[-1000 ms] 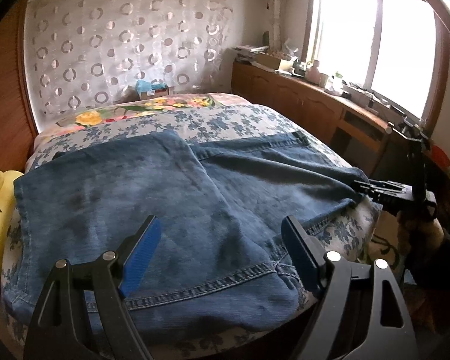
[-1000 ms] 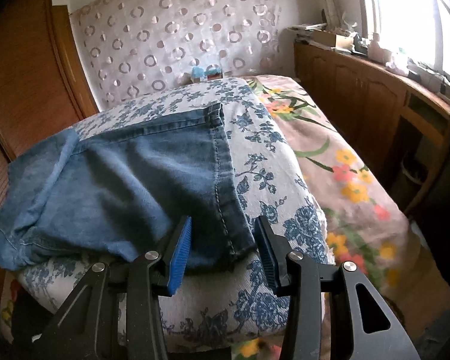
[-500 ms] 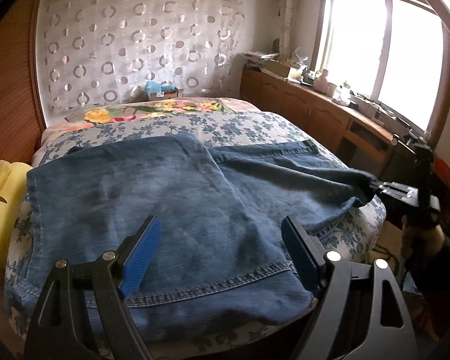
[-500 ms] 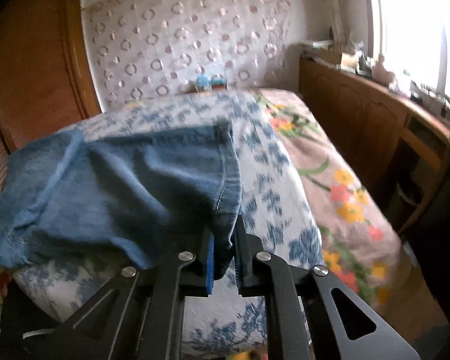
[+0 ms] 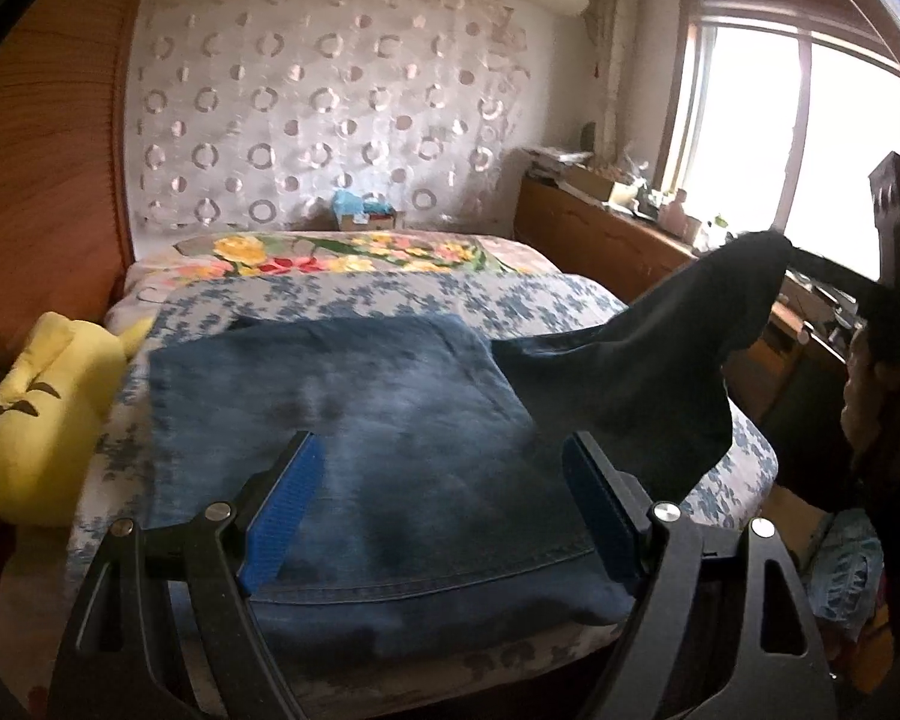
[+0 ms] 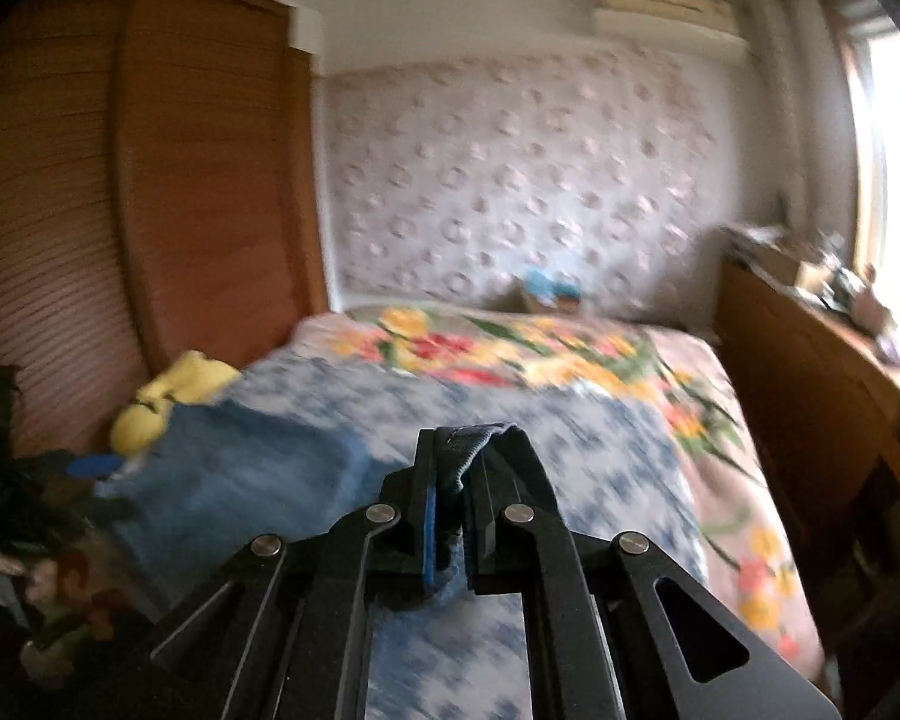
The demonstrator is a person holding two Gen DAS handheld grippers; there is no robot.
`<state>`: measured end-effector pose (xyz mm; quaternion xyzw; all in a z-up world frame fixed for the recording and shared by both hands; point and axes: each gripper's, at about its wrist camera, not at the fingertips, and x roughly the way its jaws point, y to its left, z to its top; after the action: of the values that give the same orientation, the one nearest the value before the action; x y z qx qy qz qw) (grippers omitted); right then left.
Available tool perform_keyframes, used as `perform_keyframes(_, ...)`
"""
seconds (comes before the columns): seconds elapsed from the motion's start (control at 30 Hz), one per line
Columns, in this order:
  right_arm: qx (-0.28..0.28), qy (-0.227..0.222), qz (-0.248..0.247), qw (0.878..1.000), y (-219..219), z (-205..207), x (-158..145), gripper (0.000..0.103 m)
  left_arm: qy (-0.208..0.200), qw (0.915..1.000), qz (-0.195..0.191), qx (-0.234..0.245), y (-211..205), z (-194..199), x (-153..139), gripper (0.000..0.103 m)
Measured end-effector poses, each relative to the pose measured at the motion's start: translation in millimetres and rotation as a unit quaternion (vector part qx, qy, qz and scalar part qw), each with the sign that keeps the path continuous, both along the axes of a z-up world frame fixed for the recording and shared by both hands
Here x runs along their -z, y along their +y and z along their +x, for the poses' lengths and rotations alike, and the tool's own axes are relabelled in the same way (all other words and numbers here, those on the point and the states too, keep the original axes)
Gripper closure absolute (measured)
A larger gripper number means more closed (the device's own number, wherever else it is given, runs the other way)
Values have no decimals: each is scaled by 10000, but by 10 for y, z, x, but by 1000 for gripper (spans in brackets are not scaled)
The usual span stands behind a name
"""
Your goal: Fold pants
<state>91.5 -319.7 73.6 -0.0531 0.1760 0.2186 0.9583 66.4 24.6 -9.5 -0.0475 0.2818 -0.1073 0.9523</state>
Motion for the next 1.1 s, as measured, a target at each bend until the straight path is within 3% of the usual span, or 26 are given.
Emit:
perform_keyframes(0.23, -1161, -172, -33, 9931, 879, -53, -270, 97, -135, 9994, -47, -306, 333, -154, -72, 20)
perform_keyframes(0.37, -1637, -44, -142, 9864, 1304, -65, -206, 97, -149, 9988, -38, -463, 492, -216, -66, 20)
perform_keyframes(0.47, -1650, 22, -373, 9856, 1520, -80, -87, 97, -133, 9985, -62, -533, 580, -231, -40, 20)
perform_keyframes(0.57, -1657, 118, -525, 9847, 1566, -38, -44, 89, -97, 9982, -86, -587, 640, -225, 9, 20)
perform_keyframes(0.73, -1687, 444, -632, 9826, 1497, 149, -157, 56, -17, 9979, -127, -634, 654, -186, 62, 20)
perform_keyframes(0.9, -1965, 1079, -639, 9724, 1436, 241, -165, 55, -6, 9982, -119, -580, 596, -173, 80, 20)
perform_keyframes(1.1, -1663, 1136, -677, 9772, 1325, 228, -96, 55, 76, 9986, -35, -522, 563, -147, 120, 20)
